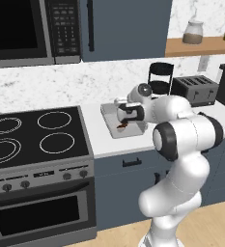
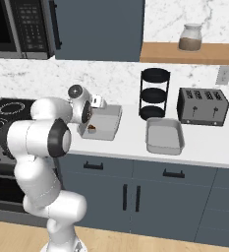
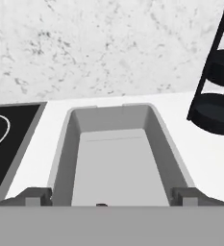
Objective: Place one lime and one chicken drumstick in each tupperware on the nearby counter, to pack two identical lunches.
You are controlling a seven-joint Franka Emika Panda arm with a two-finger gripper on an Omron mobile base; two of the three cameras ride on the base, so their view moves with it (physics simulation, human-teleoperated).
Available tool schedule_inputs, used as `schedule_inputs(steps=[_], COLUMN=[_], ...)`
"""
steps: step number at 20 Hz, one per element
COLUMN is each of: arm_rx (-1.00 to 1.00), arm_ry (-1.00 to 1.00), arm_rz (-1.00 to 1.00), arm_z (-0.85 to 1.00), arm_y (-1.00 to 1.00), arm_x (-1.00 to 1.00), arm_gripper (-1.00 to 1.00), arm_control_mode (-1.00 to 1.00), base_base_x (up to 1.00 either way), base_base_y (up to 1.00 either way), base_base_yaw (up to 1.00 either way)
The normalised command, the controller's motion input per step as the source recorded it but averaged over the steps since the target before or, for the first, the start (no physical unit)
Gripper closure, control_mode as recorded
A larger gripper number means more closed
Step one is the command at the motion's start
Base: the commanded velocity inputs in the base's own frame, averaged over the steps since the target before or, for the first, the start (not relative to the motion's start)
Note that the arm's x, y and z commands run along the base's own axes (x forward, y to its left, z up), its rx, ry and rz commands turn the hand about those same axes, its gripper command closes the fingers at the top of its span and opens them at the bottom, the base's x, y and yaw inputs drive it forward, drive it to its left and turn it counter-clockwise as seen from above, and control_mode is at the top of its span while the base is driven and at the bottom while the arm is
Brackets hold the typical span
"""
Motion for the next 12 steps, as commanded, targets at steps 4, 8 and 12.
schedule_inputs(steps=[4,8,12], arm_rx=[0.05,0.2,0.0], arm_ry=[0.08,0.27,0.25], arm_rz=[0.0,0.07,0.13], arm_z=[0.43,0.49,0.39], arm_y=[-0.06,-0.28,-0.2], arm_x=[-1.0,-0.94,-0.96], arm_gripper=[-1.0,-1.0,-1.0], arm_control_mode=[-1.0,-1.0,-1.0], base_base_x=[0.0,0.0,0.0], base_base_y=[0.0,0.0,0.0], base_base_yaw=[0.0,0.0,0.0])
